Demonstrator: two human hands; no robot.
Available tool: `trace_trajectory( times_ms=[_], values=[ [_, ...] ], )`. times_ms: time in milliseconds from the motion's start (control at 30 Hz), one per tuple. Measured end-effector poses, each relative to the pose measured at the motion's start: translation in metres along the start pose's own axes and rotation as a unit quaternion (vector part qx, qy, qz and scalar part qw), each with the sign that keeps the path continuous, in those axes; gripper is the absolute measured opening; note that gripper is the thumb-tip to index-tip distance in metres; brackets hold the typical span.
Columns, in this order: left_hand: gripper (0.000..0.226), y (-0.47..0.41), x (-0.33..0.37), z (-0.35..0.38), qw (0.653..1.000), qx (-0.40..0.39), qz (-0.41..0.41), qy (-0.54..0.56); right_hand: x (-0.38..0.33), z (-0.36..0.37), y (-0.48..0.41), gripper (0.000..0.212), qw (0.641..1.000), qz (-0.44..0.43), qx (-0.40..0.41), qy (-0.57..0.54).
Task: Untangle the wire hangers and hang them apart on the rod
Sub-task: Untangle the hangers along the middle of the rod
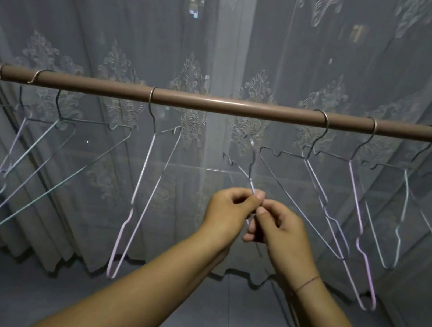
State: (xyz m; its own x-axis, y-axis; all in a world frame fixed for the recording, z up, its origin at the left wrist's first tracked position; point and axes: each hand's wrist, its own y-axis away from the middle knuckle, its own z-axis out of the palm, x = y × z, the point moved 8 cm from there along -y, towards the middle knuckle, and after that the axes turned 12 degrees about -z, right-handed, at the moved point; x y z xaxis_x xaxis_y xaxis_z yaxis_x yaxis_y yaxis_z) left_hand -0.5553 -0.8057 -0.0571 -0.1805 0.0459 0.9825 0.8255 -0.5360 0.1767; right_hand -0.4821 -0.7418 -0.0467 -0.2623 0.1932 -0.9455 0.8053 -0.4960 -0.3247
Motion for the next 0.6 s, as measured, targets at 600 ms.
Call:
trace_trajectory(
  times_ms=[600],
  values=[
    [0.013,-0.020,0.059,-0.030,0.996,0.064,-0.022,0.061,-0.029,0.031,-0.024,0.023,0.996,0.026,-0.053,-0.073]
  ],
)
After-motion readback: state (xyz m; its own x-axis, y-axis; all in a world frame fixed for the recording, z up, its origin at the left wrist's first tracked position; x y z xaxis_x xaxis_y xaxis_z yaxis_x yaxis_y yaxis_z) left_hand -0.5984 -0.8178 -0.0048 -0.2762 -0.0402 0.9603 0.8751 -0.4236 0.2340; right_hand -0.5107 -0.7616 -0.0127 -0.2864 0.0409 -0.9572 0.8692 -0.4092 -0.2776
